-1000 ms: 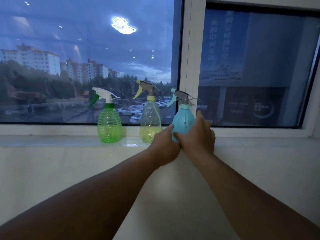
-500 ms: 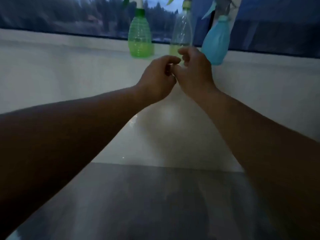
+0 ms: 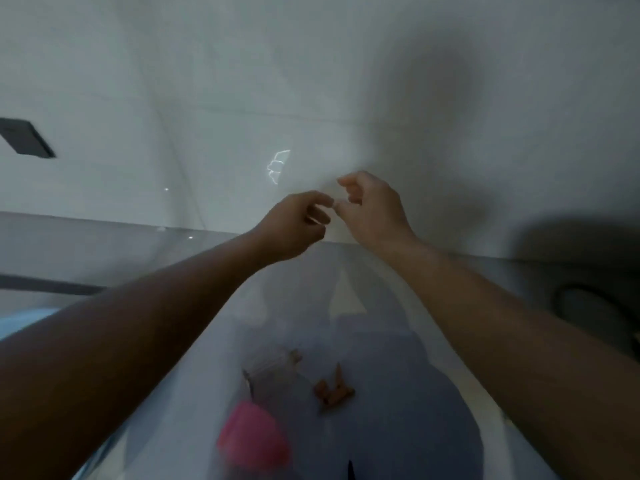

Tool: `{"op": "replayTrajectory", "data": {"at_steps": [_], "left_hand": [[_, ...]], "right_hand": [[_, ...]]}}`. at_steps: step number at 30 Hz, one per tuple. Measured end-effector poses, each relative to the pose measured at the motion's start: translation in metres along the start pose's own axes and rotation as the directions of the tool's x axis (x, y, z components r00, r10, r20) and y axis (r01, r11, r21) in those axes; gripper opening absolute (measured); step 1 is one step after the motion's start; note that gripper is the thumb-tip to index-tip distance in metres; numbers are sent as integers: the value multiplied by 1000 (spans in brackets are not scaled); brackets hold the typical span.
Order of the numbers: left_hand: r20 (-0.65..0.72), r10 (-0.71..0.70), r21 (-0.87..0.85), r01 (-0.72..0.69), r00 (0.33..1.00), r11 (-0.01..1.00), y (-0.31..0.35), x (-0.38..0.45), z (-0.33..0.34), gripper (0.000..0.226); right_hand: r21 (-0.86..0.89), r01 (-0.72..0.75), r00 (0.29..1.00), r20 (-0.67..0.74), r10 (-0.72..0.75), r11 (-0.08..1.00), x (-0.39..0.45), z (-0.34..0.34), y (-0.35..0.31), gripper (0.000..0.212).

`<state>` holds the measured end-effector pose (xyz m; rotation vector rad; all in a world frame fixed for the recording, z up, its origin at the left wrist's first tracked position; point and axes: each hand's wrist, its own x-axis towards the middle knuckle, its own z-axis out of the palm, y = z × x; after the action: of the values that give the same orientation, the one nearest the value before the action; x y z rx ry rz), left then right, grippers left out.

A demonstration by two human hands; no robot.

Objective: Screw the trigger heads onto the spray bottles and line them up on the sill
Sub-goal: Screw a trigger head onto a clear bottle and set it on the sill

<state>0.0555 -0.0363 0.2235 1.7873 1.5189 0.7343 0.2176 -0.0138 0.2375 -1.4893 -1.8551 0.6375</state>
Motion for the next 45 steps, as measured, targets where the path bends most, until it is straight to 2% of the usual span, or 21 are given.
{"op": "replayTrajectory", "data": {"at_steps": [8,12,14,16,19,25,29,33,35,37,41,43,45], "left_hand": [[225,-266,241,211,937,947,-113,-45,54,62],[304,-397,441,242,866,864,-155,-57,73,86],[314,-452,565,218,835,796,-169,-62,82,99],[338,-508,651,193,793,734,-182,-68,93,110],[375,-568,722,153,733,675,-196,-76,107,125],[385,-620,760,146,684,633,-213,-82,120,133],[419,-623,648,263,660,714,-220,-85,120,122],[379,-575,456,395,725,798,-230,-78,98,101],[329,-577,266,512,748,817,-239,-70,82,98],[290,-602,32,621,745,784,-245,-64,65,98],[304,-644,-368,710,702,601,-254,-66,49,114],[303,-658,-475,708,689,523,-251,-67,46,116],[299,-664,-532,697,686,481,-244,-65,43,108]], "right_hand": [[-50,-242,952,178,247,969,-62,78,75,36],[-117,-356,885,276,375,927,-97,113,114,34],[-227,-388,837,320,445,893,-117,128,131,33],[-402,-345,790,363,494,848,-138,143,145,38],[-588,-195,754,422,504,785,-167,163,160,47],[-688,-40,794,418,440,725,-191,185,180,35],[-690,5,804,433,407,724,-189,190,187,28],[-691,-28,851,363,380,722,-177,183,193,29],[-676,-70,875,312,371,734,-165,176,195,32],[-643,-118,882,281,377,757,-149,169,195,32],[-645,-121,882,279,381,755,-124,153,192,24],[-596,-153,900,245,360,788,-119,148,189,13],[-530,-208,906,213,367,822,-116,144,184,13]]}}
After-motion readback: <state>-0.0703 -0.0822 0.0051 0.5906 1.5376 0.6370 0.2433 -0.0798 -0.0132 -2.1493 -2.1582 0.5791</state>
